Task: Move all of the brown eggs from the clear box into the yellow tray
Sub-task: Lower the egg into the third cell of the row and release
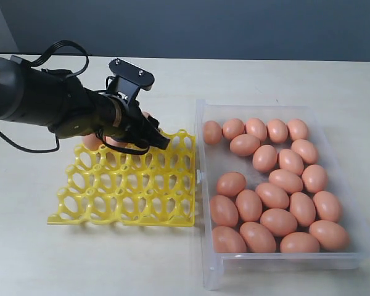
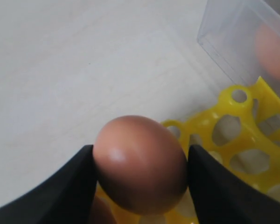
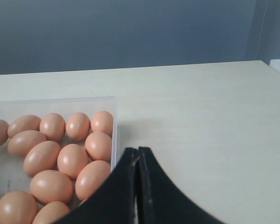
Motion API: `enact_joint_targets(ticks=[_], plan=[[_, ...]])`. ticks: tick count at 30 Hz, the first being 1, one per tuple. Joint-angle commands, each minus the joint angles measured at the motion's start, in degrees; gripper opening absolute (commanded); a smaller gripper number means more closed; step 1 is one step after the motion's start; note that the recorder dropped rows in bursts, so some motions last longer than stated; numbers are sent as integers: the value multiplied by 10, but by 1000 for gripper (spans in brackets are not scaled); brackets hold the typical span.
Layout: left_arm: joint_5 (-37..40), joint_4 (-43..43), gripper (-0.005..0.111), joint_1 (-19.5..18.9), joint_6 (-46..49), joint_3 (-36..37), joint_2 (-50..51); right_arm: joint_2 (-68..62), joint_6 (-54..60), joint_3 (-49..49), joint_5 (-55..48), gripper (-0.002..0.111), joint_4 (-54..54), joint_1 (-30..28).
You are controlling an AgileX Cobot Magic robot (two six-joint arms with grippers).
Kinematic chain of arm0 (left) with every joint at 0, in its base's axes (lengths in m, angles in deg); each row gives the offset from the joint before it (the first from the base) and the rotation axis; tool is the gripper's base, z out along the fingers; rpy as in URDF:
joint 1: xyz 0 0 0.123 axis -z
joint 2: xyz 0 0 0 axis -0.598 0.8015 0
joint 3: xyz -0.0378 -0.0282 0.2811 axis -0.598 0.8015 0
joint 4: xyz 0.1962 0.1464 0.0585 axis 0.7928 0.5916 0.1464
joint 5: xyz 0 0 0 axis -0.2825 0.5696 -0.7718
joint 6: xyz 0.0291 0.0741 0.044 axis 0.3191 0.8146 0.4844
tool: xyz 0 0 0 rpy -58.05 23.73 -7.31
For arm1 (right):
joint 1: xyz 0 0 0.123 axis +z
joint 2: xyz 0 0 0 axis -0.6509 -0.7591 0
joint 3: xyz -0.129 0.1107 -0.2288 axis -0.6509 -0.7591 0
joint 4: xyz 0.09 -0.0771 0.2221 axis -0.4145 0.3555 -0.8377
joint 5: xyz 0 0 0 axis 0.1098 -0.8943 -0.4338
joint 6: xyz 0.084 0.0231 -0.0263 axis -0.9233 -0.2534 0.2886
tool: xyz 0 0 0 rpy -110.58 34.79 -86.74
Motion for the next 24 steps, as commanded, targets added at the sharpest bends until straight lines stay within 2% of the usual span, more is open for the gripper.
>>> enact_joint_targets(ticks=[1,21,23,24], plan=[[12,-1,1,1,-3,4,-5,2,3,-1,4,-1,0,0],[39,0,1,27,-3,4,-14,2,3,-1,4,-1,0,0],[47,0,4,27,-3,4,-14,2,3,-1,4,-1,0,0],[48,0,12,27,-2,4,-14,2,3,-1,4,-1,0,0]])
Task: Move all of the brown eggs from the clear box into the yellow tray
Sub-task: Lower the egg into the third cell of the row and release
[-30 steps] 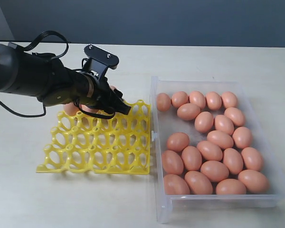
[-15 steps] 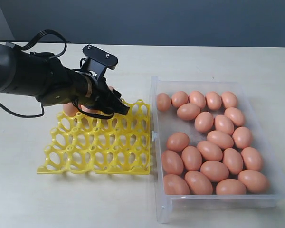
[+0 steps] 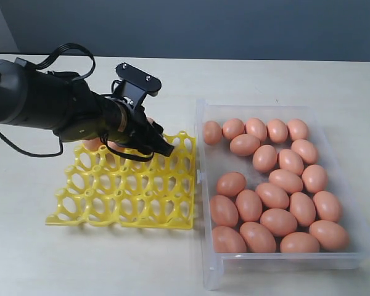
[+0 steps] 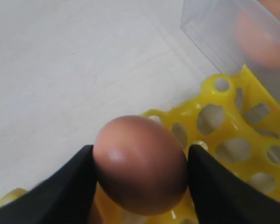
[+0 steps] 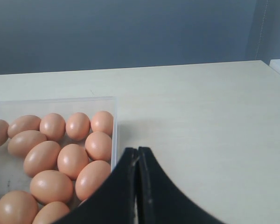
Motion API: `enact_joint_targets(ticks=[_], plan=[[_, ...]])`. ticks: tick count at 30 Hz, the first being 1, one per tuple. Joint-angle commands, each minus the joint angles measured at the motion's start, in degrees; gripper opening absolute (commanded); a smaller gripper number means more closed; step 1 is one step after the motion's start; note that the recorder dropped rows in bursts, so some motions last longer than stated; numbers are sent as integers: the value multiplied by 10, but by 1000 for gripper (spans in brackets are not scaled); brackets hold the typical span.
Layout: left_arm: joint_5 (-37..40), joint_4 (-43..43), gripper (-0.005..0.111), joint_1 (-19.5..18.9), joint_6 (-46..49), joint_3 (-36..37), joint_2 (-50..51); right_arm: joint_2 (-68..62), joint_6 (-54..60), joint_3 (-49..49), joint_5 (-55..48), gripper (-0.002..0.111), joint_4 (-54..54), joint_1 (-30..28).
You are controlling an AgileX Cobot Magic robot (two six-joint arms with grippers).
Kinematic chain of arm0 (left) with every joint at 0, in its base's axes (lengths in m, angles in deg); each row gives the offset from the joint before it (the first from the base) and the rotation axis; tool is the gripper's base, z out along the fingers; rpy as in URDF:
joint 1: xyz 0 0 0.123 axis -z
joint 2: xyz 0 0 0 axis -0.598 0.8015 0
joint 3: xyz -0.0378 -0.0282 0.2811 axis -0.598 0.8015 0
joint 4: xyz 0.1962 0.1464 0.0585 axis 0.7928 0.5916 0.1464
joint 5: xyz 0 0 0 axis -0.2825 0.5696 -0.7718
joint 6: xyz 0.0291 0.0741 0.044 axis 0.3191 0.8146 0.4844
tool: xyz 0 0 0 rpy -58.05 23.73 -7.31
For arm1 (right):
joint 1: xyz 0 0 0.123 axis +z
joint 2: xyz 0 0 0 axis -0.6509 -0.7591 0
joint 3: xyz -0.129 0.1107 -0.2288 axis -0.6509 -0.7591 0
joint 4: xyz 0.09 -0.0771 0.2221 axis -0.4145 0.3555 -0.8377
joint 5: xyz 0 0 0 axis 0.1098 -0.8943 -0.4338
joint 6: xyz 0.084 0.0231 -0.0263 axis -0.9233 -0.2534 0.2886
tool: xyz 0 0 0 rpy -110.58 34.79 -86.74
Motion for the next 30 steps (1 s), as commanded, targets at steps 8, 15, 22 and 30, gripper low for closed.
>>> enact_joint_targets(ticks=[8,15,22,30], plan=[[40,-18,71,3,-4,2,-5,2,3,-1,4,-1,0,0],[32,-15,72,3,-4,2,-18,2,3,-1,4,-1,0,0],[14,-27,72,6,-4,-20,-73,2,3,-1,4,-1,0,0],[11,-63,63,79,9,-22,-84,2,3,-1,4,-1,0,0]])
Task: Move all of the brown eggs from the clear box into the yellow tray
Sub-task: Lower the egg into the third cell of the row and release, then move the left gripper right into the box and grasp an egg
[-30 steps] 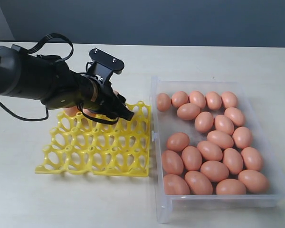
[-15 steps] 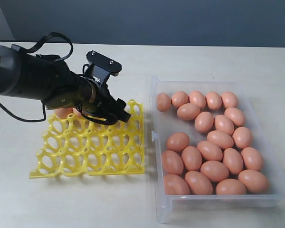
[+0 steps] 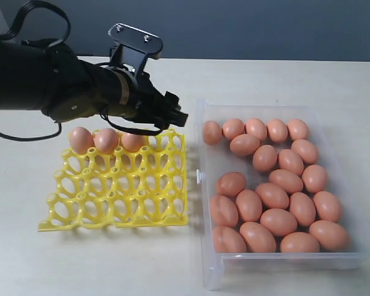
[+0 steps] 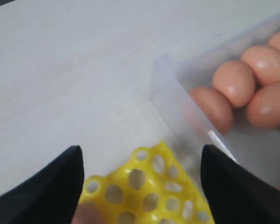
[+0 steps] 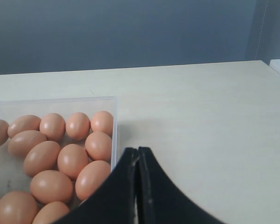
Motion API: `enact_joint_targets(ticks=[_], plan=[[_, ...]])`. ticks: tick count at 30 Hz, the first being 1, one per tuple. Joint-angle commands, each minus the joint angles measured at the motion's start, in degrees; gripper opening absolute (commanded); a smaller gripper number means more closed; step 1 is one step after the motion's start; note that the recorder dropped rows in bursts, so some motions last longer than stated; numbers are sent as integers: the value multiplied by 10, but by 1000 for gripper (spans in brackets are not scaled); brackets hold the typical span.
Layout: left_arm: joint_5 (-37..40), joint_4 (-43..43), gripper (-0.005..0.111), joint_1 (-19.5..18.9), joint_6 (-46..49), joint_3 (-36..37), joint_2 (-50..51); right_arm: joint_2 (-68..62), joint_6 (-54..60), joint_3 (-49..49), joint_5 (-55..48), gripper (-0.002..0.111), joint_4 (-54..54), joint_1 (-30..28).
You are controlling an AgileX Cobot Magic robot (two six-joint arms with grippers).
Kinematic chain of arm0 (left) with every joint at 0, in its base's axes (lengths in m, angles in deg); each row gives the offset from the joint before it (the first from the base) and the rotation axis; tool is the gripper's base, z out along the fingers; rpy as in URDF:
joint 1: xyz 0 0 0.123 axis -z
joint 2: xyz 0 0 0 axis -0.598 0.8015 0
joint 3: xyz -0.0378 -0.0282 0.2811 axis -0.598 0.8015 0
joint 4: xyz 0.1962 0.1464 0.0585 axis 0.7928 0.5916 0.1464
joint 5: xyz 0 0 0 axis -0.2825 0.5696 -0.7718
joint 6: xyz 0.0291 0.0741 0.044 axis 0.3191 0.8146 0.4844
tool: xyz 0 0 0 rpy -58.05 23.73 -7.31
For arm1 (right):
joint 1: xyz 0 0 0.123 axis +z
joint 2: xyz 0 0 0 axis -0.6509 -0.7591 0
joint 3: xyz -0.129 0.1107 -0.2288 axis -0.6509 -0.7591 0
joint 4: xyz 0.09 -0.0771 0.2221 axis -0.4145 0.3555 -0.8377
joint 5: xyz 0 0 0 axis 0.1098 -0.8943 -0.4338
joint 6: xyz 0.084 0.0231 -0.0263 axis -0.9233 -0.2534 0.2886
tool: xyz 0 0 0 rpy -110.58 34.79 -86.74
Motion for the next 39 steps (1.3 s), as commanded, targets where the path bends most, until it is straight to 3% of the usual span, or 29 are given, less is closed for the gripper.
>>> enact_joint_targets(ticks=[1,4,7,11,15,18,26,34,39], plan=[[9,-10,63,65,25,-3,-4,2,3,-1,4,-1,0,0],[40,-25,65,114,51,-10,-4,2,3,-1,4,-1,0,0],[63,-75,65,139,103,-26,-4,2,3,-1,4,-1,0,0],[110,-208,65,144,240,-58,-4,2,3,-1,4,-1,0,0],[223,-363,65,144,441,-123,16,2,3,-1,4,-1,0,0],[289,-412,65,144,502,-183,51,2,3,-1,4,-1,0,0],[392,-412,65,116,505,-298,157,2,3,-1,4,-1,0,0],[442,-416,65,99,510,-341,217,2,3,-1,4,-1,0,0],[449,-464,65,99,539,-346,229,2,3,-1,4,-1,0,0]])
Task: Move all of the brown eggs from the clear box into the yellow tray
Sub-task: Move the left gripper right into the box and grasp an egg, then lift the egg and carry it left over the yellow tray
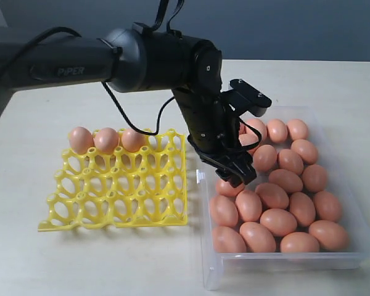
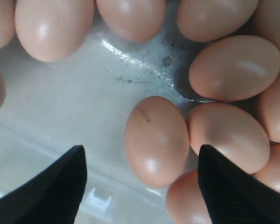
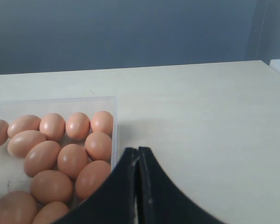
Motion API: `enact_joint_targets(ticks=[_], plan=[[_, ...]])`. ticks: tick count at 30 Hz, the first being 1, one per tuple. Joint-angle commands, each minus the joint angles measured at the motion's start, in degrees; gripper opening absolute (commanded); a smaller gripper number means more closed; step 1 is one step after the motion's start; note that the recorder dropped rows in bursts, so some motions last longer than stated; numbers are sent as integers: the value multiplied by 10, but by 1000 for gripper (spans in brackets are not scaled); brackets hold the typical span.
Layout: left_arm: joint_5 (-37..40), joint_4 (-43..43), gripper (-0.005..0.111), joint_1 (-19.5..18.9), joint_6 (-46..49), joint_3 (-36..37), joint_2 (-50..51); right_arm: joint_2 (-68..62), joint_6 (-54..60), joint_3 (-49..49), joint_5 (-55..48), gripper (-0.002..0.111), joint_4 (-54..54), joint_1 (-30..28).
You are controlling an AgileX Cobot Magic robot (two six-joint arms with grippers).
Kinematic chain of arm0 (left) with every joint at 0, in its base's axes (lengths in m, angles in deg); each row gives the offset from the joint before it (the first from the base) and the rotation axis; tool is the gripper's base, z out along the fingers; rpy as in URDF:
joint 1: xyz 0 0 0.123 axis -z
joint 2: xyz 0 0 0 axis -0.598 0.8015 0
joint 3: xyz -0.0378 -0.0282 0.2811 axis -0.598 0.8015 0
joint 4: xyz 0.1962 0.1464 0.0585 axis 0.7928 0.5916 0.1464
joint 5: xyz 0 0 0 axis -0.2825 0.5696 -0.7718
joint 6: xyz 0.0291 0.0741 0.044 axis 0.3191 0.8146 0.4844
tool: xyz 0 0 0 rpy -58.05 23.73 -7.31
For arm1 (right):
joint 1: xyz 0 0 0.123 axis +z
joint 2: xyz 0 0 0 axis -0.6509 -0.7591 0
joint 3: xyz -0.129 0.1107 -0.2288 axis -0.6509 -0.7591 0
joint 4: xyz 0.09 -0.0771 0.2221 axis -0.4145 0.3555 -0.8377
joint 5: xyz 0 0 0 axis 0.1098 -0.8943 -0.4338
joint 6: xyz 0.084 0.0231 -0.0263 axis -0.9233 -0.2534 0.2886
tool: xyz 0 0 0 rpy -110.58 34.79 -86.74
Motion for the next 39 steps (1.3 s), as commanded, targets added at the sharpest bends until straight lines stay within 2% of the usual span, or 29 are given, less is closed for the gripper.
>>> enact_joint_targets(ticks=[1,23,27,30,35,37,39], plan=[[20,-35,65,-1,18,-5,13,2,3,-1,4,-1,0,0],[37,-26,64,-1,16,-8,66,2,3,-1,4,-1,0,0],[31,-17,60,-1,16,-8,68,2,3,-1,4,-1,0,0],[25,-16,46,-1,16,-16,62,2,3,-1,4,-1,0,0],[23,-16,12,-1,16,-43,48,2,3,-1,4,-1,0,0],[15,-14,3,-1,11,-53,34,2,3,-1,4,-1,0,0],[-4,-14,1,-1,3,-56,17,2,3,-1,4,-1,0,0]])
